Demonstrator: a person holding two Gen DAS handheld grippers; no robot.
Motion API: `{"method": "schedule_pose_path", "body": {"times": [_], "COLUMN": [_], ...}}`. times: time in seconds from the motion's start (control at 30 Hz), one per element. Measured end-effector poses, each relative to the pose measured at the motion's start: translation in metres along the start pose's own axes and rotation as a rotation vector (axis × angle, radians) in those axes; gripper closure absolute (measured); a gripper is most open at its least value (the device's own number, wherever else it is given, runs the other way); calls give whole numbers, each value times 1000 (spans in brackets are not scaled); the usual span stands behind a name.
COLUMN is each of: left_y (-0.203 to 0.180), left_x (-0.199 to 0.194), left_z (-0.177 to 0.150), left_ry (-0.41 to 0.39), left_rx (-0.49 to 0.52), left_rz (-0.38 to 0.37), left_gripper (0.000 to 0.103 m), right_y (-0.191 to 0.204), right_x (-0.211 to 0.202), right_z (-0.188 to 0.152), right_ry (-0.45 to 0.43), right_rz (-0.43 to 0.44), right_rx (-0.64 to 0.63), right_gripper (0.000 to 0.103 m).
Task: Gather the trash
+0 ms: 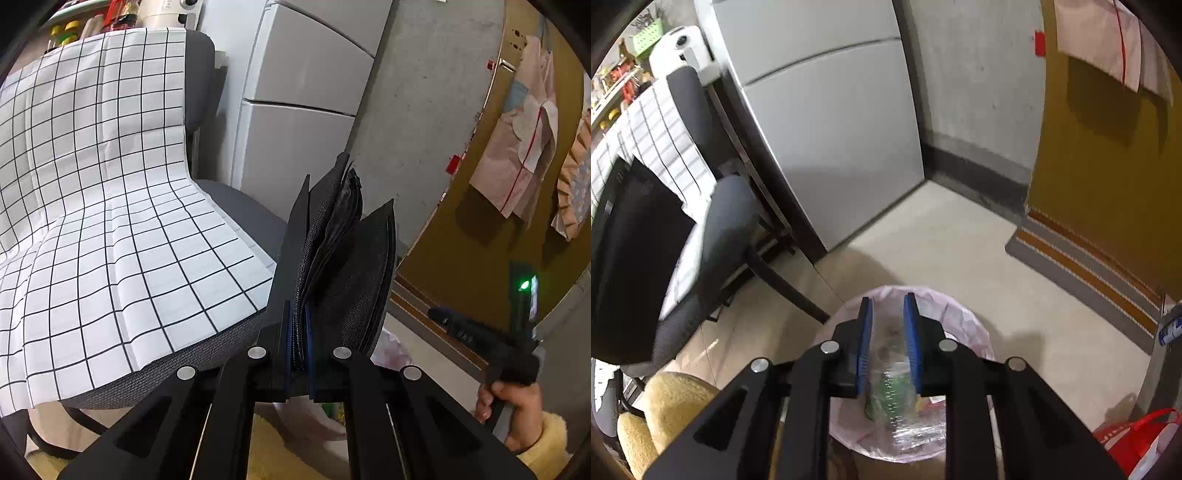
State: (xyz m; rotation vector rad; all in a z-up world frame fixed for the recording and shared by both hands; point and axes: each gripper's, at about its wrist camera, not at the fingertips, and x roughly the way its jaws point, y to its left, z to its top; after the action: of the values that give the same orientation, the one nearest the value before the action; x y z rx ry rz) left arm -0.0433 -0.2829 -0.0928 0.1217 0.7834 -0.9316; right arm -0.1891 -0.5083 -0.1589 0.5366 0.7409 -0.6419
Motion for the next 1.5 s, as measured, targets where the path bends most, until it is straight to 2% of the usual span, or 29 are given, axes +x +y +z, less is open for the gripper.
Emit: {"method": "schedule_pose_path", "body": {"times": [0.1, 0.2, 0.3, 0.5, 0.67, 0.73, 0.8, 0.83, 0.93, 1.03, 1.17, 1.27, 1.33, 1.37, 1.5], "left_y": [-2, -12, -31, -64, -90, -101, -106, -106, -96, -82, -58, -44, -33, -27, -4], "left_x": [0, 6, 22, 55, 81, 94, 105, 108, 105, 92, 67, 47, 36, 31, 1], "left_z": [-5, -12, -20, -26, -25, -26, -28, -31, -35, -30, -25, -21, -18, -16, -5], "left_ry": [19, 67, 129, 197, 218, 227, 249, 248, 261, 232, 203, 187, 198, 211, 204], "left_rx": [14, 57, 113, 194, 244, 271, 284, 278, 251, 217, 171, 153, 140, 129, 68], "left_rz": [-9, -32, -64, -107, -121, -127, -110, -107, -98, -57, 18, 82, 135, 161, 210], "left_gripper": [97, 97, 97, 97, 95, 85, 35, 32, 33, 33, 22, 18, 15, 15, 13], "right_y": [7, 14, 17, 8, -12, -21, -26, -26, -25, -16, 3, 24, 41, 48, 88], "right_x": [-17, -36, -52, -67, -71, -71, -70, -69, -64, -60, -58, -59, -63, -65, -78], "right_z": [10, 18, 23, 28, 30, 30, 29, 28, 25, 22, 16, 13, 12, 12, 12], "right_ry": [-51, -107, -155, -197, -219, -222, -219, -213, -192, -169, -133, -91, -65, -60, -41], "right_rz": [23, 43, 62, 59, 31, 21, 19, 20, 21, 38, 60, 84, 122, 134, 157], "right_rx": [-14, -33, -39, -43, -15, 2, 16, 17, 6, -13, -64, -119, -159, -174, -268], "right_gripper": [84, 78, 77, 75, 73, 72, 69, 69, 68, 68, 65, 54, 42, 40, 24]}}
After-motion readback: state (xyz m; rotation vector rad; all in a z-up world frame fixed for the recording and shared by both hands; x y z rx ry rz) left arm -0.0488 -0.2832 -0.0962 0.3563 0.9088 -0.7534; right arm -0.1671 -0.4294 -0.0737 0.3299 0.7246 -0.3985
